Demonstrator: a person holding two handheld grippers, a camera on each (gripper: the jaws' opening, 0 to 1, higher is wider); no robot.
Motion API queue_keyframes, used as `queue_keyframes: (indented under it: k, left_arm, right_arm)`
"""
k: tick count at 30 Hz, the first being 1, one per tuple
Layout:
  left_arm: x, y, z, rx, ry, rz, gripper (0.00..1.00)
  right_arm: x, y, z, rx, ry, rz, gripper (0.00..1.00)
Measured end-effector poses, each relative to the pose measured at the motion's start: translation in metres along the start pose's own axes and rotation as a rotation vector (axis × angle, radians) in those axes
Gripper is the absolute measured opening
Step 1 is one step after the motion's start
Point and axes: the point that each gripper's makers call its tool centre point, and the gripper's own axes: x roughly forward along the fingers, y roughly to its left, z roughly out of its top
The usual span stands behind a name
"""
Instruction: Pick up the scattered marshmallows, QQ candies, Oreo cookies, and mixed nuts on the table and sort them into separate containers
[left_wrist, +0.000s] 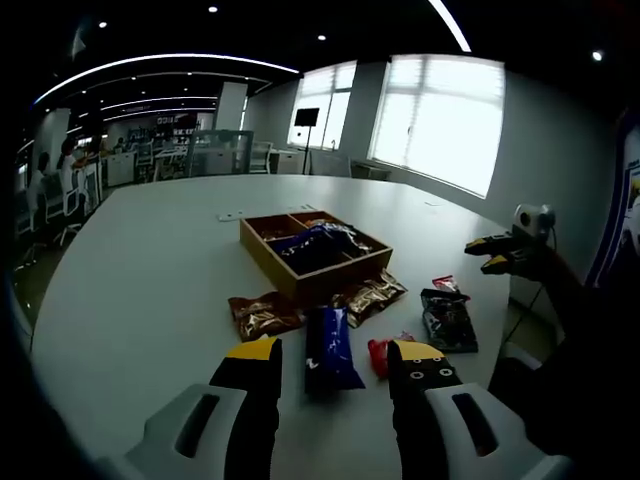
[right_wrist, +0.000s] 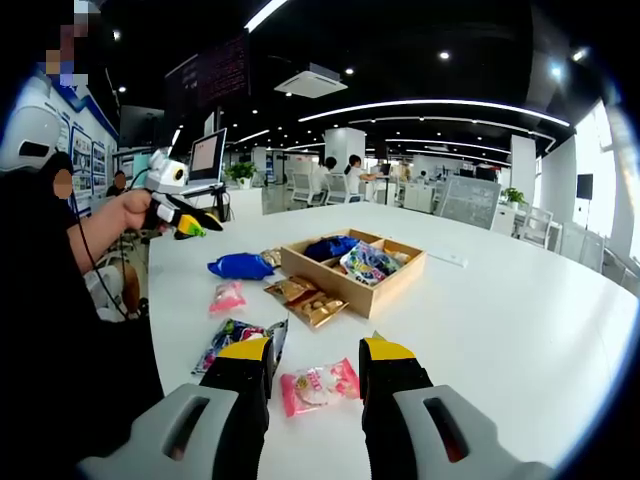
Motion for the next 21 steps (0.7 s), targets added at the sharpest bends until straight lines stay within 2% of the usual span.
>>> queue_keyframes:
  k: [9, 21]
  left_arm:
    - [0.015, 0.007, 0.001, 0.013, 0.023, 0.013, 0.47]
    - [0.035, 0.003, -0.004, 0.025, 0.063, -0.002, 0.47]
  right_arm:
    - [-0.003, -0.001, -0.003, 0.005, 0.0, -0.002, 0.31]
    - [-0.007, -0.005, -0.005, 0.013, 0.0, -0.012, 0.31]
